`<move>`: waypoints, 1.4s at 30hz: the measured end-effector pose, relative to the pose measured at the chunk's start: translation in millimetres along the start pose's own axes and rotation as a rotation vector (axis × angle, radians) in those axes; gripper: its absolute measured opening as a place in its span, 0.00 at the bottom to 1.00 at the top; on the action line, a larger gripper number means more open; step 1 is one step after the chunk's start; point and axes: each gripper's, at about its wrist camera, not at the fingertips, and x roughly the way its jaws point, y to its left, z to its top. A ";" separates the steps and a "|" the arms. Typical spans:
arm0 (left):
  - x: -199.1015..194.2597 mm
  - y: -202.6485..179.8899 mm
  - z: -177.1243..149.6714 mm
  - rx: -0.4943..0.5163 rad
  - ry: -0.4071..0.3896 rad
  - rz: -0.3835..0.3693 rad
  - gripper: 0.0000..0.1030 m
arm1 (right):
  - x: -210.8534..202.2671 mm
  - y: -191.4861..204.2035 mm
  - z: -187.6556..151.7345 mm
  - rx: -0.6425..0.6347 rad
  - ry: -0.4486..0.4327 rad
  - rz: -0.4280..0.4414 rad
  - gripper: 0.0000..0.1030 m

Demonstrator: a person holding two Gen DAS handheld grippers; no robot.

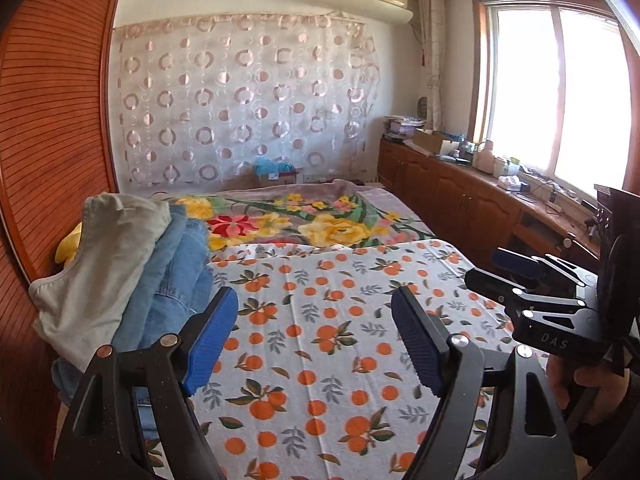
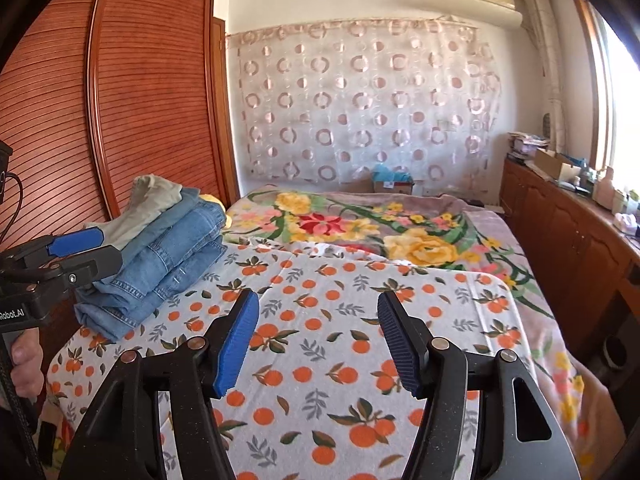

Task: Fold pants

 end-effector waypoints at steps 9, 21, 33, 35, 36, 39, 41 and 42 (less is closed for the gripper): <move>-44.6 -26.4 -2.9 0.020 -0.040 0.031 0.77 | -60.7 18.4 -13.9 0.031 -0.058 -0.041 0.63; -80.8 -26.9 -25.9 0.008 -0.040 0.090 0.77 | -100.9 33.6 -42.5 0.046 -0.081 -0.062 0.63; -82.1 -17.3 -35.4 -0.007 -0.029 0.112 0.77 | -106.9 30.0 -44.1 0.044 -0.062 -0.072 0.63; -81.9 -16.6 -35.9 -0.006 -0.028 0.111 0.77 | -108.0 29.9 -44.7 0.042 -0.064 -0.073 0.63; -81.9 -16.4 -35.9 -0.006 -0.028 0.112 0.77 | -108.7 28.8 -44.9 0.042 -0.065 -0.071 0.63; -82.2 -16.5 -35.7 -0.008 -0.029 0.111 0.77 | -107.1 28.2 -45.2 0.043 -0.063 -0.069 0.63; -82.0 -16.9 -35.7 -0.007 -0.028 0.110 0.77 | -106.9 28.3 -45.8 0.042 -0.064 -0.068 0.63; -81.8 -16.6 -35.9 -0.008 -0.029 0.111 0.77 | -106.6 28.6 -45.9 0.039 -0.064 -0.071 0.63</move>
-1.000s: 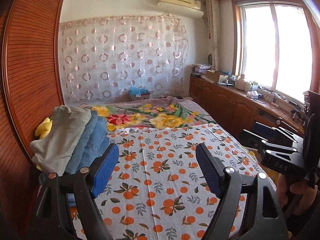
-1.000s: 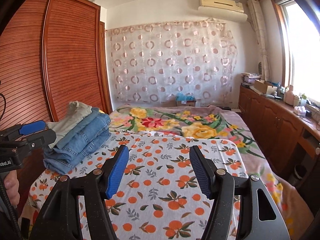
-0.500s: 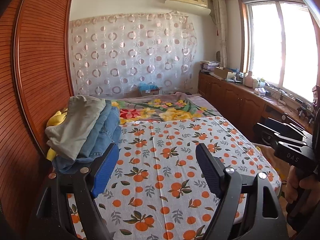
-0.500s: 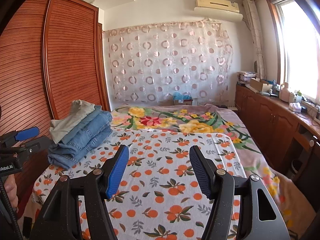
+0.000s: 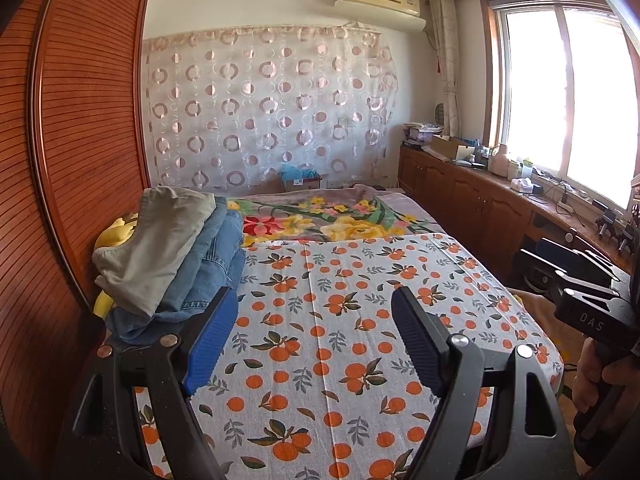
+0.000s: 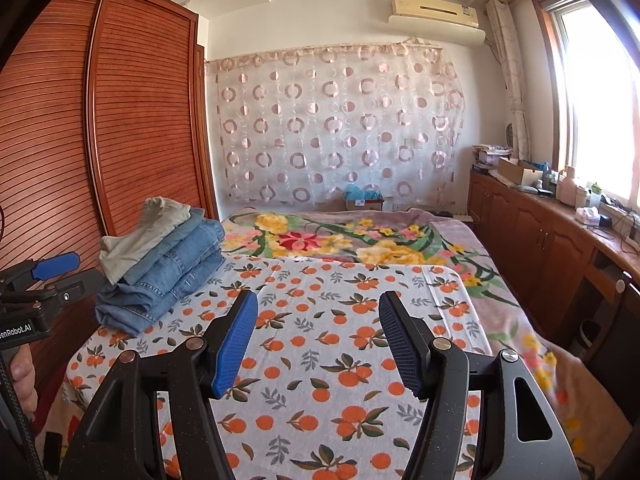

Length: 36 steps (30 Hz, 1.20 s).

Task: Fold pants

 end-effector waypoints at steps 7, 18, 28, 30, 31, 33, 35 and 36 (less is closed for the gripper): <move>0.3 1.1 -1.3 -0.001 0.002 0.002 0.77 | 3.6 -0.9 -3.8 -0.006 0.002 -0.001 0.63; -0.3 1.0 -1.1 0.000 0.003 -0.001 0.77 | 2.2 -3.0 -6.1 0.000 0.007 0.007 0.63; -1.8 -0.6 -2.0 0.001 -0.001 -0.003 0.77 | -1.3 -2.1 -5.9 -0.006 -0.001 -0.004 0.63; -1.8 -0.8 -2.7 0.001 -0.002 -0.003 0.77 | -2.3 -2.5 -6.9 -0.006 -0.003 -0.003 0.63; -1.9 -1.2 -3.0 0.002 -0.001 -0.004 0.77 | -2.5 -2.6 -6.7 -0.006 -0.004 -0.003 0.63; -1.9 -2.8 -4.0 0.005 -0.001 -0.006 0.77 | -3.1 -2.6 -7.0 -0.006 -0.005 -0.001 0.63; -2.3 -3.4 -4.4 0.005 -0.002 -0.007 0.77 | -4.0 -2.6 -6.4 -0.006 -0.007 0.001 0.63; -2.1 -3.6 -4.3 0.005 -0.002 -0.007 0.77 | -4.3 -2.5 -6.2 -0.006 -0.008 0.000 0.63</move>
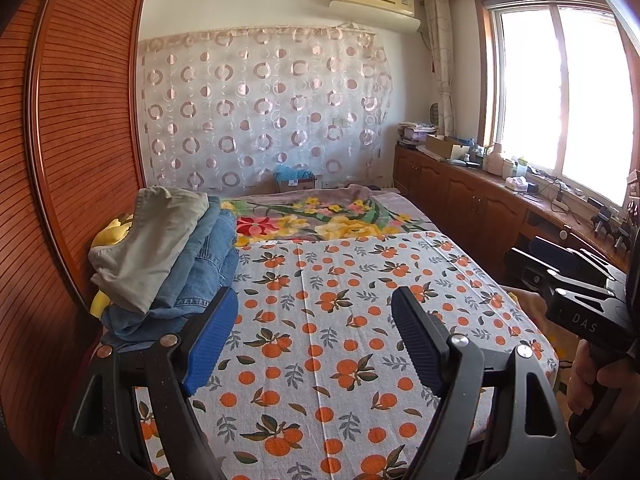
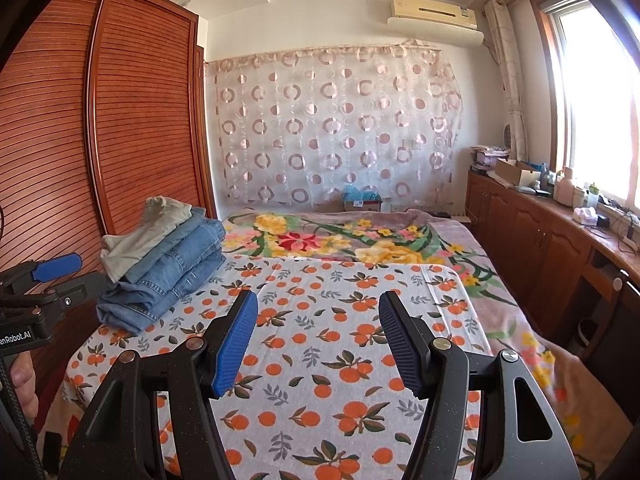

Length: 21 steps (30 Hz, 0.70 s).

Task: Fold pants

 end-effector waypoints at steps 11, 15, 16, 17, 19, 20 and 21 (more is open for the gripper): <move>-0.6 -2.1 -0.3 0.000 -0.001 -0.004 0.77 | 0.6 -0.4 -0.3 0.001 0.001 0.002 0.63; -0.9 -2.4 -0.4 -0.001 -0.002 -0.004 0.77 | 0.4 -0.4 -0.6 0.001 0.000 0.002 0.63; -0.9 -2.2 -0.3 -0.001 -0.002 -0.004 0.77 | 0.5 -0.3 -0.3 0.001 0.000 0.002 0.63; -1.0 -2.2 -0.3 0.000 -0.002 -0.004 0.77 | 0.4 -0.4 -0.6 0.002 0.001 0.001 0.63; -1.0 -2.1 -0.3 -0.001 -0.002 -0.004 0.77 | 0.8 0.2 -0.8 0.002 0.001 0.000 0.63; -1.3 -2.7 -0.5 -0.002 -0.004 -0.005 0.77 | 0.6 0.0 -0.9 0.002 0.001 0.000 0.63; -1.1 -2.4 -0.4 -0.001 -0.003 -0.005 0.77 | 0.6 0.0 -0.9 0.002 0.000 0.001 0.63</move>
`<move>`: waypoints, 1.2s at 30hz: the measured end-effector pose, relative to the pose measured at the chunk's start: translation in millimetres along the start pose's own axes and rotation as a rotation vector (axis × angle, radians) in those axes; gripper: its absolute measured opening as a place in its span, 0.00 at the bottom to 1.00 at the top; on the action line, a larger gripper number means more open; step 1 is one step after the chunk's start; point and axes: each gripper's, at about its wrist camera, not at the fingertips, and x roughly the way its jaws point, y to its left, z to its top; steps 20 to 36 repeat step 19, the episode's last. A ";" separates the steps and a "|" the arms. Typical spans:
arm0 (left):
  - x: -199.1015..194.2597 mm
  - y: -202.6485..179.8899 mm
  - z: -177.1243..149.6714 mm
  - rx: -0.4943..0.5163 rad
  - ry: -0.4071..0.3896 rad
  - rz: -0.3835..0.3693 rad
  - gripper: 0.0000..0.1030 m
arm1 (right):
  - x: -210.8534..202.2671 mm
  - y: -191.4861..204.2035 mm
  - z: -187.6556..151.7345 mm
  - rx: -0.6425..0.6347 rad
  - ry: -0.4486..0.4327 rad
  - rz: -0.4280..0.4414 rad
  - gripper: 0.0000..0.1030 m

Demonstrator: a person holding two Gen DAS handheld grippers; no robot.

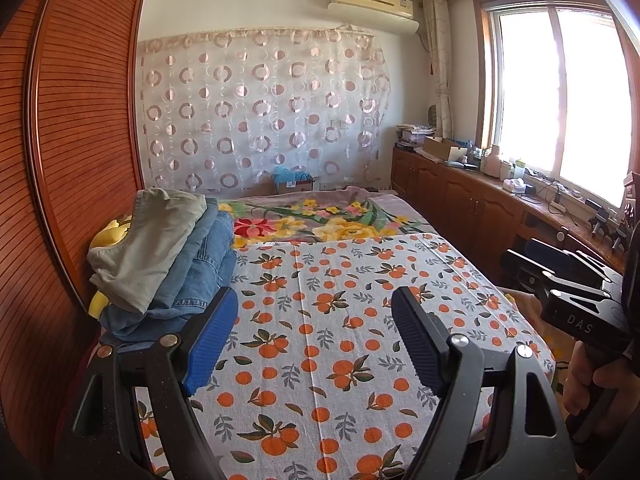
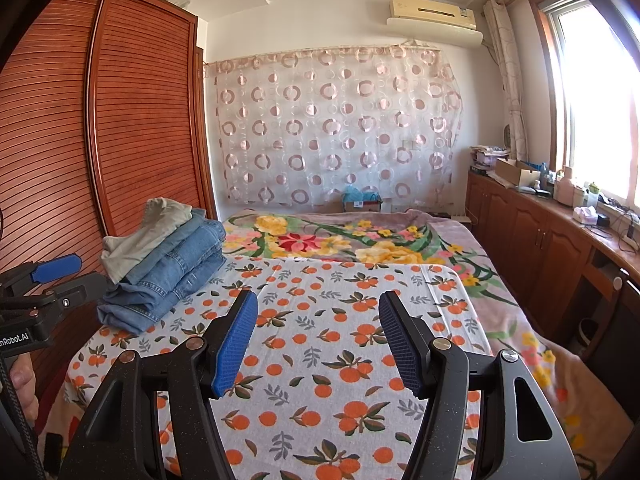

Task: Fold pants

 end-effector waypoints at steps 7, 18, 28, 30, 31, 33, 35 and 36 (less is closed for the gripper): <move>-0.3 0.6 -0.1 0.000 0.000 0.000 0.77 | -0.3 0.3 -0.2 0.000 -0.002 0.000 0.63; -1.8 -6.9 1.2 0.002 -0.003 -0.002 0.77 | -0.8 0.4 -0.2 0.001 -0.003 0.001 0.63; -2.0 -6.2 1.0 0.002 -0.003 -0.002 0.77 | -1.1 0.4 -0.1 0.000 -0.004 0.000 0.63; -2.0 -6.2 1.0 0.002 -0.003 -0.002 0.77 | -1.1 0.4 -0.1 0.000 -0.004 0.000 0.63; -2.0 -6.2 1.0 0.002 -0.003 -0.002 0.77 | -1.1 0.4 -0.1 0.000 -0.004 0.000 0.63; -2.0 -6.2 1.0 0.002 -0.003 -0.002 0.77 | -1.1 0.4 -0.1 0.000 -0.004 0.000 0.63; -2.0 -6.2 1.0 0.002 -0.003 -0.002 0.77 | -1.1 0.4 -0.1 0.000 -0.004 0.000 0.63; -2.0 -6.2 1.0 0.002 -0.003 -0.002 0.77 | -1.1 0.4 -0.1 0.000 -0.004 0.000 0.63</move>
